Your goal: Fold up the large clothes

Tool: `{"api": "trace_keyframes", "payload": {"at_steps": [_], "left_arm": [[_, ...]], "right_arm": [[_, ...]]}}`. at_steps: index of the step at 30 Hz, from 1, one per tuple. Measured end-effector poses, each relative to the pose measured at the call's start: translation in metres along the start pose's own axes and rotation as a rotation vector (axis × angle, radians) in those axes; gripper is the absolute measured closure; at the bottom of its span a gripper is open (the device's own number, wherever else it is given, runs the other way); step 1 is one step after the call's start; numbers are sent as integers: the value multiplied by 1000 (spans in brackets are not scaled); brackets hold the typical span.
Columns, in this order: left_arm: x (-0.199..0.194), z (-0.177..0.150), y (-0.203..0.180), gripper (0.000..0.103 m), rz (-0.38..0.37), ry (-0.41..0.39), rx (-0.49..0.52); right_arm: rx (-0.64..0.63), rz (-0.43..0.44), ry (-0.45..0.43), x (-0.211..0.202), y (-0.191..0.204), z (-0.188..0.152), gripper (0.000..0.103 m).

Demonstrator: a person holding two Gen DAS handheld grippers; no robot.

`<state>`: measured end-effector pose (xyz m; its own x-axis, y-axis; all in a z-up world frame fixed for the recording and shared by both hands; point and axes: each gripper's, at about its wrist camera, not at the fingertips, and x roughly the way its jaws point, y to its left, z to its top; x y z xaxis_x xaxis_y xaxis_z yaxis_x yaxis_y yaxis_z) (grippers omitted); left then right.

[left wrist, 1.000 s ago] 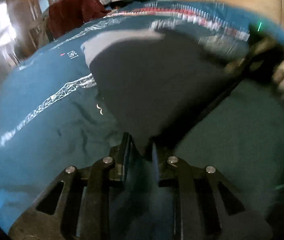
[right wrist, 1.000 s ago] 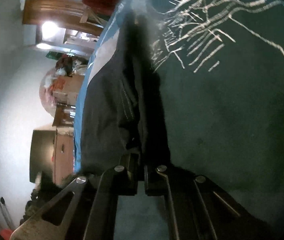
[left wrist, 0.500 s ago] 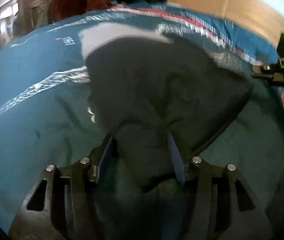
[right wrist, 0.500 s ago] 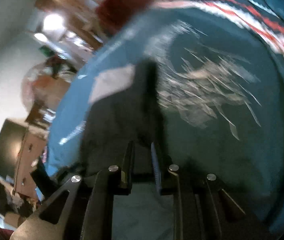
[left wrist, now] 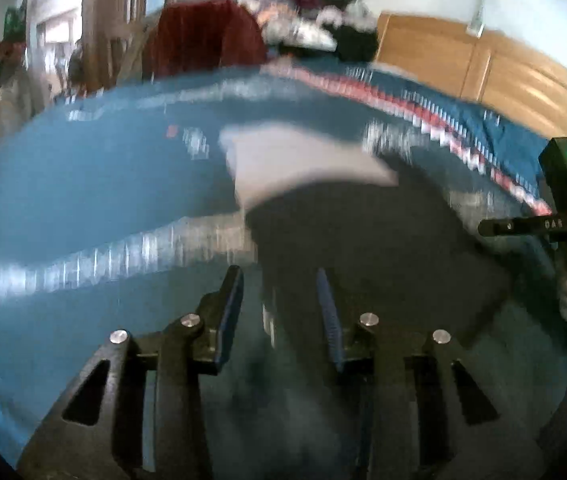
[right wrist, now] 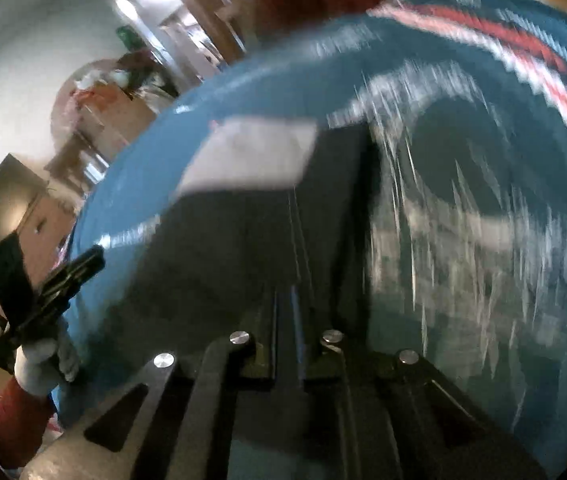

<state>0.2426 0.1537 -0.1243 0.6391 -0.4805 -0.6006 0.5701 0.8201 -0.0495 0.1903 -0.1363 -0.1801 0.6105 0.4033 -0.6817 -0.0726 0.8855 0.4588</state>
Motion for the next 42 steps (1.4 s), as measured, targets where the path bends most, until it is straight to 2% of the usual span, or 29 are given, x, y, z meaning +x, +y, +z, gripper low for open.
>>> {"api": "trace_keyframes", "payload": {"at_steps": [2, 5, 6, 7, 8, 9, 10, 11, 12, 13, 16, 17, 19, 20, 21, 23, 25, 26, 28, 30, 31, 34, 35, 36, 37, 38, 40, 41, 42], "left_arm": [[31, 25, 0, 67, 19, -8, 29], [88, 49, 5, 66, 67, 48, 32], [119, 49, 7, 64, 172, 121, 78], [130, 40, 8, 63, 243, 165, 97], [139, 36, 16, 57, 250, 183, 66], [142, 33, 27, 52, 222, 179, 3], [139, 33, 34, 50, 207, 174, -38], [134, 34, 36, 50, 198, 176, -56], [127, 37, 37, 63, 186, 167, -71], [115, 44, 37, 70, 152, 126, -79], [109, 69, 33, 67, 149, 1, -27], [121, 74, 34, 61, 154, 9, -13], [170, 77, 41, 57, 178, 136, 14], [197, 72, 46, 51, 205, 234, 32], [218, 63, 57, 48, 182, 296, -9], [211, 68, 64, 44, 177, 294, -66], [173, 73, 51, 60, 179, 235, -40], [149, 72, 42, 65, 140, 191, -19], [77, 51, 10, 62, 38, 76, 93], [28, 21, -11, 58, -30, 42, 160], [8, -3, -21, 57, -58, 57, 177], [0, -69, -34, 58, -39, 189, 171], [-1, -82, -32, 58, -28, 195, 129], [-3, -88, -30, 57, -21, 173, 99], [-5, -88, -31, 56, -6, 171, 97], [-8, -83, -33, 54, 25, 168, 87], [-24, -73, -37, 57, 58, 143, 44], [-33, -72, -40, 56, 64, 129, 38], [-48, -73, -45, 52, 84, 116, 31]], "right_arm": [[-19, -22, 8, 19, -5, 31, 92], [-7, -75, 47, 69, -25, 83, 90], [-10, -92, 57, 85, -32, 96, 90], [-6, -106, 75, 100, -39, 104, 90], [8, -114, 108, 116, -46, 107, 97], [24, -130, 157, 144, -57, 113, 103], [27, -118, 162, 152, -62, 113, 103], [25, -111, 151, 155, -63, 114, 103], [19, -110, 149, 157, -64, 117, 103], [11, -110, 150, 156, -63, 119, 103], [-42, -113, 130, 148, -55, 129, 97], [-61, -126, 113, 147, -52, 132, 95], [-62, -143, 111, 152, -52, 135, 95], [-58, -149, 134, 159, -53, 136, 96], [-59, -157, 177, 171, -55, 134, 97], [-45, -168, 183, 171, -56, 141, 100], [-45, -173, 159, 151, -44, 149, 87], [-68, -151, 122, 130, -32, 145, 88], [-121, -89, 52, 82, -2, 122, 88], [-217, -88, 4, 40, 29, 82, 86], [-237, -103, -4, 27, 37, 61, 84], [-199, -147, 26, 9, 39, -8, 82], [-168, -138, 52, 11, 37, -26, 79], [-134, -126, 115, 25, 29, -46, 82], [-139, -138, 117, 30, 28, -58, 82], [-146, -150, 102, 35, 26, -57, 83], [-152, -198, 101, 21, 38, -46, 77], [-166, -204, 52, 1, 51, -41, 75], [-173, -202, 22, -17, 61, -46, 63]]}}
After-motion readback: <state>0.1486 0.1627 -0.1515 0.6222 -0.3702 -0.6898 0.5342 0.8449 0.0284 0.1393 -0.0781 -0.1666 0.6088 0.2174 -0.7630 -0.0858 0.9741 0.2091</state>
